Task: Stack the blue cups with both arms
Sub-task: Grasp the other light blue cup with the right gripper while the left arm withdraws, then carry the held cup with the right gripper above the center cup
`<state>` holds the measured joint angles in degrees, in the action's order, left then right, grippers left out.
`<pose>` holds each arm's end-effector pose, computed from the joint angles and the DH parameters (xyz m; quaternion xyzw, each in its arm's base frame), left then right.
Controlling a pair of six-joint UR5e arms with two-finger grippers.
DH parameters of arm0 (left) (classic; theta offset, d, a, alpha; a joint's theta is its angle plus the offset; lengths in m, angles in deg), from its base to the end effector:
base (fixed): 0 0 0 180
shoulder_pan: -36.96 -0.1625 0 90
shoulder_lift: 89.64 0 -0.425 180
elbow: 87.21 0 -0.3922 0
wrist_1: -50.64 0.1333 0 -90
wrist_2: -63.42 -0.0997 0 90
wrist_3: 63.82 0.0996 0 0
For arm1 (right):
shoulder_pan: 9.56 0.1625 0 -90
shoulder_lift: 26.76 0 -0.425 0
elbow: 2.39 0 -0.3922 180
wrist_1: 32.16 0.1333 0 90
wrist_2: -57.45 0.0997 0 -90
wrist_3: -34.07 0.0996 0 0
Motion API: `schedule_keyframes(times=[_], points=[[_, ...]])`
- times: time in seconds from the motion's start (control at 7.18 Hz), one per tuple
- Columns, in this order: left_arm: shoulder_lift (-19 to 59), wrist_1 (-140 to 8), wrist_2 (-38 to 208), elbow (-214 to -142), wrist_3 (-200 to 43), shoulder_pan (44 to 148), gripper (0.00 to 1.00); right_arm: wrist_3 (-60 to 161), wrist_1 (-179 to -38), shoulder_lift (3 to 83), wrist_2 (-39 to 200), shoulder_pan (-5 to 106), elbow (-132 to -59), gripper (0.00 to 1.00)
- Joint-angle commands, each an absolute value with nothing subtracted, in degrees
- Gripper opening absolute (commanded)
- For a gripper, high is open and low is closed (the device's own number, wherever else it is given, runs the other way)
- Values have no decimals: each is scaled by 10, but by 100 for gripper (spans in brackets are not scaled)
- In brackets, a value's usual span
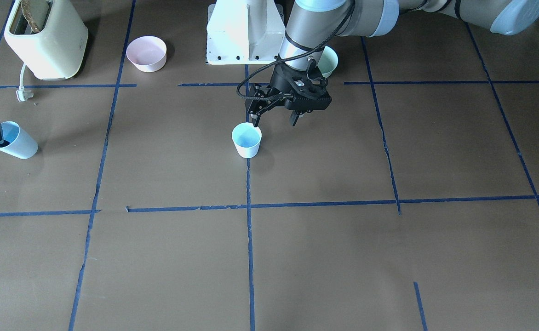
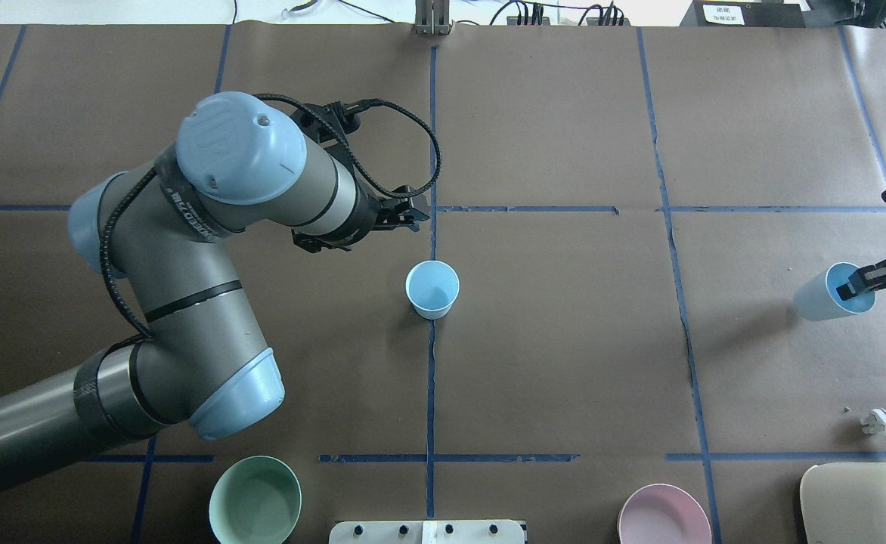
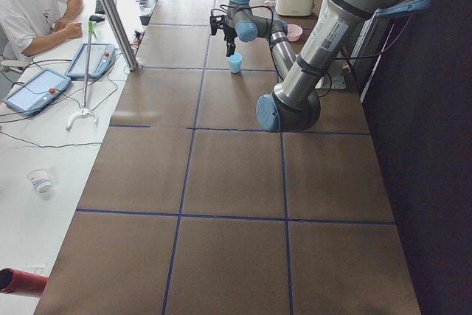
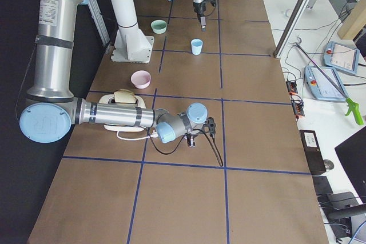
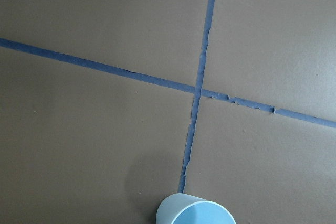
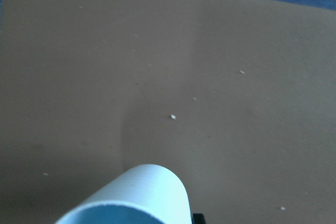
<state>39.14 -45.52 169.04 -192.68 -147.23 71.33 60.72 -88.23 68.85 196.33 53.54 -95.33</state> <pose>0.4582 -0.4424 0.1362 0.0644 0.5080 -0.1392 0.8476 -0.1604 -0.4450 0.6080 0.0395 -0.4662 -0.1134 0.8765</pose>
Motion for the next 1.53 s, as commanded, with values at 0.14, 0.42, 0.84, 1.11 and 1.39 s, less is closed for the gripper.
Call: schedule_keyframes(times=[0.14,0.42,0.84,1.11,1.39], points=[[322,-457,1716,-2013,-1467,756,100,807,-942,559,1961,470,-1037,0],[260,-458,1787,-2041,-1431,819,100,932,-1058,405,1916,400,-1036,0],[222,-460,1800,-2040,-1383,839,100,1072,-1144,269,1812,311,-1028,0],[220,-460,1799,-2039,-1383,839,100,1074,-1191,219,1765,276,-995,0],[220,-460,1799,-2039,-1384,839,100,1082,-1191,205,1734,253,-976,0]])
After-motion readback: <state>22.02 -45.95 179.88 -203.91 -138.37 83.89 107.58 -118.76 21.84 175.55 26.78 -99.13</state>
